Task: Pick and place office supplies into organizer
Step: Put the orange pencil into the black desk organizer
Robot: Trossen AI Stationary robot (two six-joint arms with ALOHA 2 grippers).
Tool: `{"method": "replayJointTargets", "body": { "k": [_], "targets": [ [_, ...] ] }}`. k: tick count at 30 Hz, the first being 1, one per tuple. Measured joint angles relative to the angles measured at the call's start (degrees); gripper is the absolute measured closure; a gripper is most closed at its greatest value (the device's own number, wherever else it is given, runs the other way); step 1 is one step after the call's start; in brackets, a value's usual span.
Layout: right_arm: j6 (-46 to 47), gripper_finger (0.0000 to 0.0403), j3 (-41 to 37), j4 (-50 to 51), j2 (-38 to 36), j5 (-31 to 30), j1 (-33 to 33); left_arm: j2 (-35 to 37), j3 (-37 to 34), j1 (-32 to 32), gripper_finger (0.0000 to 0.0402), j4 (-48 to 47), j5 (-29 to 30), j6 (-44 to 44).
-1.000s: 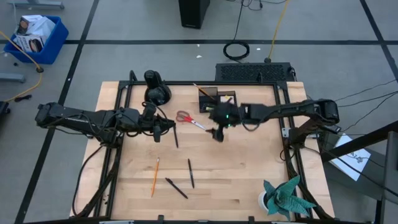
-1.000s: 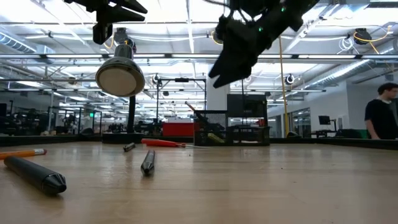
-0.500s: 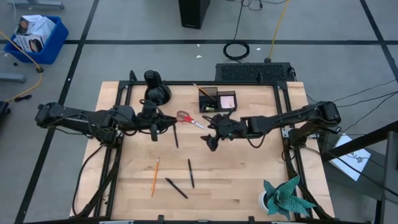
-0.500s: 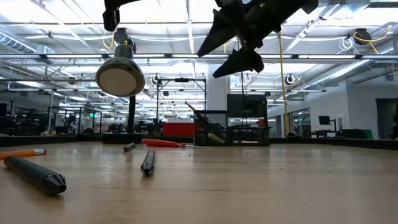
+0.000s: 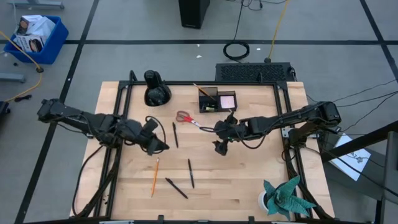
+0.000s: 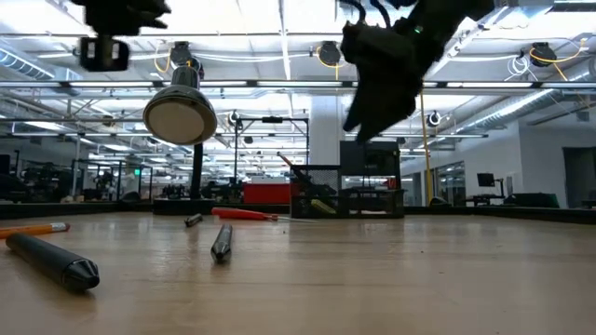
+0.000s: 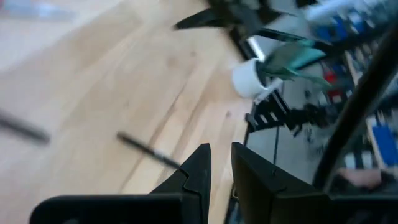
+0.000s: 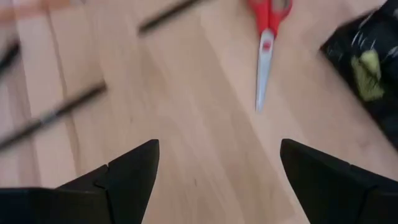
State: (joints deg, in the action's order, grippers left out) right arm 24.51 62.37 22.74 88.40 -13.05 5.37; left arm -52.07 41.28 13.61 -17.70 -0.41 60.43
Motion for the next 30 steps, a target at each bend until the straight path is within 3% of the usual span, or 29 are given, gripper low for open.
{"method": "replayJointTargets", "body": {
  "k": [3,8,11,15,19,23,26,30],
  "targets": [
    [-2.0,0.0078,0.0,2.8,0.0,3.4,-0.5,-0.9,0.0,3.9,0.0334,-2.9,8.4,7.9],
    [-8.3,0.0078,0.0,0.7,0.0,7.3,-0.5,-5.7,0.0,10.0,0.0334,-3.1,29.2,21.3],
    [-11.3,0.0078,0.0,-2.1,0.0,9.9,-0.5,-11.3,0.0,13.4,0.0335,-3.0,36.6,28.4],
    [-12.7,0.0078,0.0,-4.4,0.0,17.5,-0.5,-21.0,0.0,17.4,0.0335,-2.4,37.4,37.1],
    [-14.4,0.0078,0.0,-4.2,0.0,19.4,-0.5,-28.7,0.0,21.2,0.0335,-4.9,35.1,50.8],
    [-16.6,0.0078,0.0,-4.0,0.0,20.8,-0.8,-32.0,0.6,25.2,0.0335,-12.0,39.9,65.4],
    [-17.9,0.0078,0.0,-4.2,0.0,20.6,-0.9,-32.6,2.1,26.3,0.0335,-18.9,40.5,68.9],
    [-18.8,0.0078,0.0,-5.0,0.0,20.5,-1.6,-32.7,3.2,26.3,0.0335,-26.1,33.5,68.5]
  ]
}}
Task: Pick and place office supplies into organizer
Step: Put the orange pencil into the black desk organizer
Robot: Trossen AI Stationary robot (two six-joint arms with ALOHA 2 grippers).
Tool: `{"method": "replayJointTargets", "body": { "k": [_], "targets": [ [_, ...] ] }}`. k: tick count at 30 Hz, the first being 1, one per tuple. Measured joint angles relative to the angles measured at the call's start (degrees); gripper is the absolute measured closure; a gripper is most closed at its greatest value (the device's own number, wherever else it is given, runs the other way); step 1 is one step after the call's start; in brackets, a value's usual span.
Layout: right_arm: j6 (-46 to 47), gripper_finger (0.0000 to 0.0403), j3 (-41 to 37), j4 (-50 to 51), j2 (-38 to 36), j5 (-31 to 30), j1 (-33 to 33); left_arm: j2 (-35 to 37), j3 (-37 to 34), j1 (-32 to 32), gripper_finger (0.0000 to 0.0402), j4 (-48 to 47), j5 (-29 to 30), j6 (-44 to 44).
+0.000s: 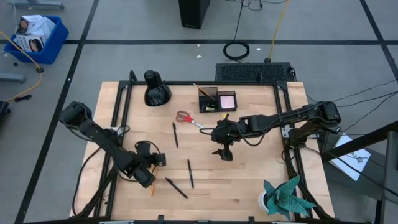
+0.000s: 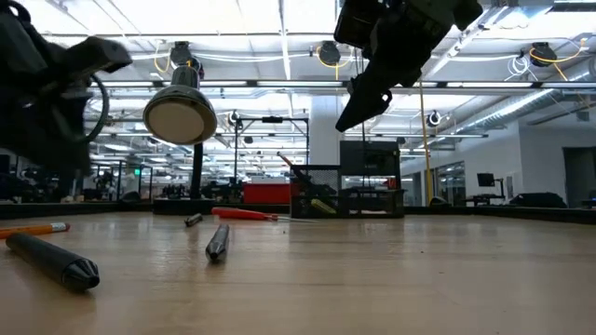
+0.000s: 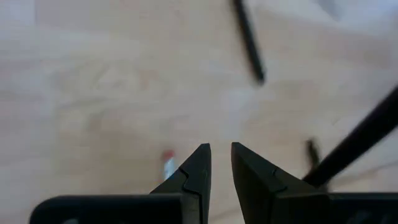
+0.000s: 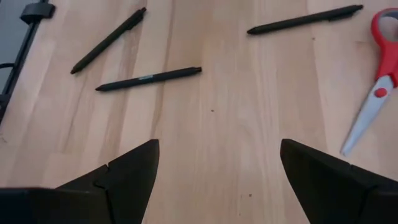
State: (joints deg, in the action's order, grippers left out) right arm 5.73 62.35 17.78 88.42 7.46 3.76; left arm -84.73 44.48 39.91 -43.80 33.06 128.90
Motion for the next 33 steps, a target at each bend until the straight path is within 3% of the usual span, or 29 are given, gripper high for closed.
{"method": "replayJointTargets", "body": {
  "k": [3,6,11,17,21,25,33],
  "targets": [
    [0.5,0.0078,0.0,0.0,0.0,-0.7,-0.9,-0.3,-0.1,-0.1,0.0335,-1.6,-7.8,2.2],
    [0.9,0.0078,0.0,0.0,0.0,-3.4,-2.0,-0.9,-0.2,-0.4,0.0335,-1.0,-8.0,8.2],
    [5.2,0.0078,0.0,0.0,0.0,-4.4,-3.3,-0.7,-0.2,-2.4,0.0335,0.5,-13.0,4.1],
    [5.0,0.0078,0.0,0.0,0.0,-4.3,-3.3,-1.3,-0.2,-4.8,0.0334,1.9,-11.0,4.9],
    [4.9,0.0078,0.0,0.2,0.0,-1.2,-3.3,-1.3,-0.2,-5.1,0.0334,4.8,-5.9,4.7],
    [3.6,0.0078,0.0,0.4,0.0,3.3,-3.1,-1.3,-0.2,-5.9,0.0334,4.9,-9.3,4.7],
    [1.0,0.0078,0.0,0.5,0.0,3.2,-2.5,-1.3,-0.2,-5.8,0.0309,4.5,-9.0,4.8]
  ]
}}
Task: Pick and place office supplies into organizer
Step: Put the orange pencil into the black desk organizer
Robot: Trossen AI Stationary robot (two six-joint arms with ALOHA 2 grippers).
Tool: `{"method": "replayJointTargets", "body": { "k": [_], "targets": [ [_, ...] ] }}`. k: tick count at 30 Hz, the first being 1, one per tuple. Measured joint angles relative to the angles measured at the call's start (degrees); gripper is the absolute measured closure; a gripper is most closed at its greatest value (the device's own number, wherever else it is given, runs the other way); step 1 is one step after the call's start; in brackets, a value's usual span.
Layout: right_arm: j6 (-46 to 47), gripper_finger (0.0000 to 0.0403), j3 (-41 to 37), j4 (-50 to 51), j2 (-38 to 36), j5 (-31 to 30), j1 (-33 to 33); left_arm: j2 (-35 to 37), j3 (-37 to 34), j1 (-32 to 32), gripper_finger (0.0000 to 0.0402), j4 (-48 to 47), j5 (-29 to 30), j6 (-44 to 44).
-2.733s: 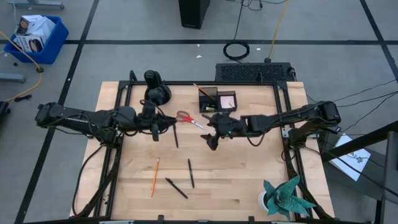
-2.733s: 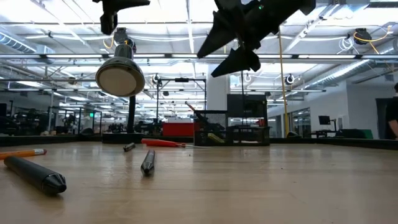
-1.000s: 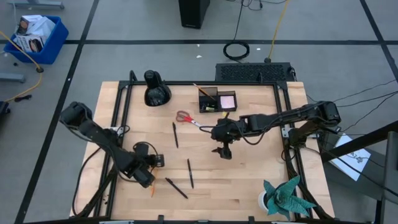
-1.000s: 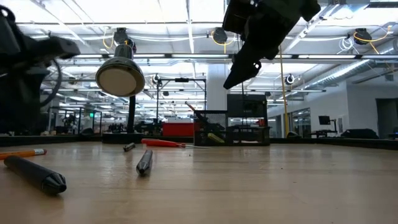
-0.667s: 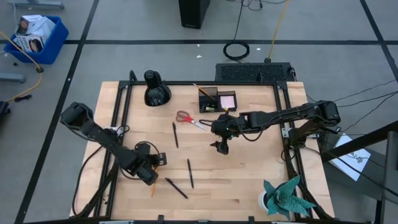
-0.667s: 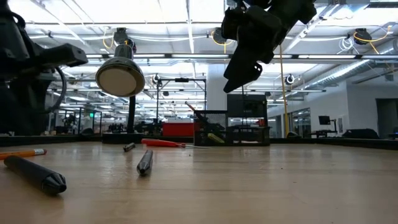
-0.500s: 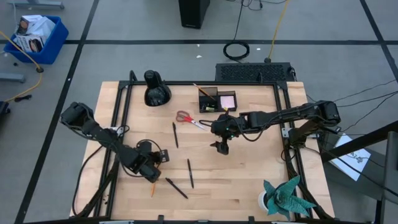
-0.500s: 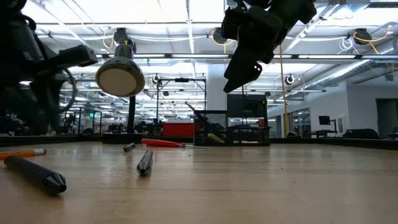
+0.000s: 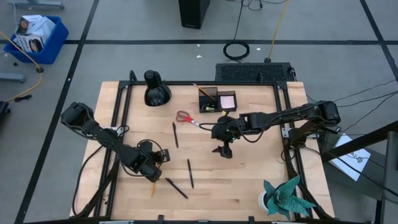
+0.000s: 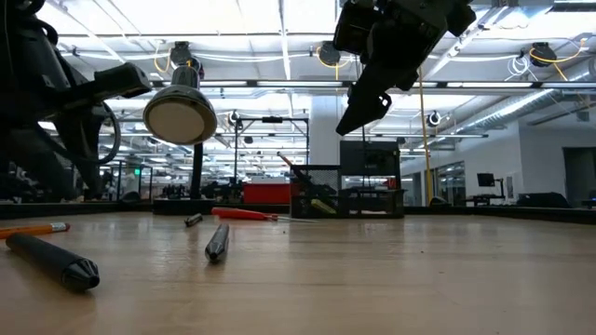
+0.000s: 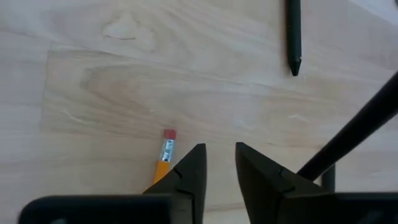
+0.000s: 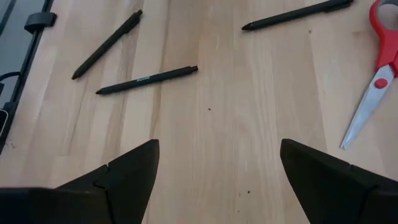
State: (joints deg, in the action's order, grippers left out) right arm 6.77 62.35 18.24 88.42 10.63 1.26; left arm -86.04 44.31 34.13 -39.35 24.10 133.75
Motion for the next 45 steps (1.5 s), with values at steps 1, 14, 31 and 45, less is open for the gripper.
{"method": "replayJointTargets", "body": {
  "k": [1,14,31,45],
  "targets": [
    [0.1,0.0078,0.0,0.0,0.0,0.0,0.0,0.0,0.0,-0.1,0.03,-0.5,0.0,0.0],
    [1.4,0.0078,0.0,0.1,0.0,-0.1,0.0,-6.4,0.9,-0.6,0.0228,3.9,-5.4,-2.6],
    [3.1,0.0078,-10.1,-3.8,0.0,4.9,0.0,-6.9,20.0,1.5,0.0238,0.5,-5.6,-48.6],
    [9.6,0.0078,-10.1,-9.3,0.0,4.7,0.1,-8.9,22.3,14.9,0.0238,-4.4,-20.2,-73.2]
  ]
}}
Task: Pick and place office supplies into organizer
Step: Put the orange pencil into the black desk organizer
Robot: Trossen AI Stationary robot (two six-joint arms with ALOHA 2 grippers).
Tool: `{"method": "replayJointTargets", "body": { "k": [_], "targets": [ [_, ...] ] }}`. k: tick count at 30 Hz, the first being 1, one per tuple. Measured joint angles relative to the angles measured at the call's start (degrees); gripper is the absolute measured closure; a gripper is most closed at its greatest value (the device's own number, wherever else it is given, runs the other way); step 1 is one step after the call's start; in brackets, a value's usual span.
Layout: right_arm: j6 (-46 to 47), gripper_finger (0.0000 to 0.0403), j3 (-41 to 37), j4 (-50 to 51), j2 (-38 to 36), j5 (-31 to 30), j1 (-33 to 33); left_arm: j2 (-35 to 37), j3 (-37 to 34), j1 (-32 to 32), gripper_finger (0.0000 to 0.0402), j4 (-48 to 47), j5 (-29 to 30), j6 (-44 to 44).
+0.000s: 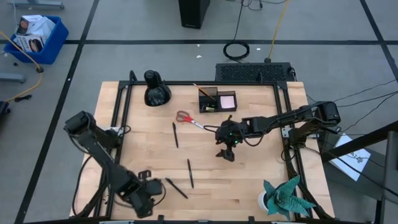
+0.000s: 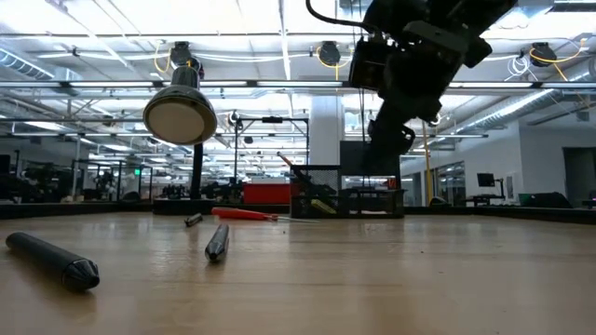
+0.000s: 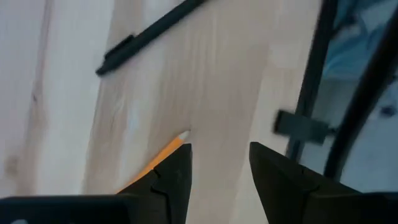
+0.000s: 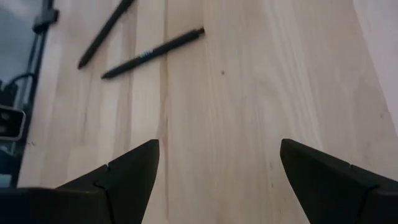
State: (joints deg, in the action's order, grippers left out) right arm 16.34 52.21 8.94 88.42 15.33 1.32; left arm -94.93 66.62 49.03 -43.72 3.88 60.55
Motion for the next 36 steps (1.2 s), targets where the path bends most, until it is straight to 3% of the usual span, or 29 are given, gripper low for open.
{"method": "replayJointTargets", "body": {
  "k": [8,21,30,36],
  "targets": [
    [4.6,0.0078,0.0,-4.6,0.0,-0.1,0.0,-5.8,0.0,4.6,0.0238,-6.3,2.6,-9.0],
    [9.2,0.0078,0.0,-6.3,0.0,-0.4,0.1,-10.5,-0.5,1.9,0.0238,-3.4,5.9,-15.0],
    [11.7,0.0078,0.0,-8.3,0.0,-1.9,0.7,-10.4,-3.8,2.0,0.0238,2.2,0.0,-17.8],
    [12.5,0.0078,0.0,-8.3,0.0,-2.0,1.9,-10.3,-4.2,1.3,0.0238,2.2,-0.1,-19.4]
  ]
}}
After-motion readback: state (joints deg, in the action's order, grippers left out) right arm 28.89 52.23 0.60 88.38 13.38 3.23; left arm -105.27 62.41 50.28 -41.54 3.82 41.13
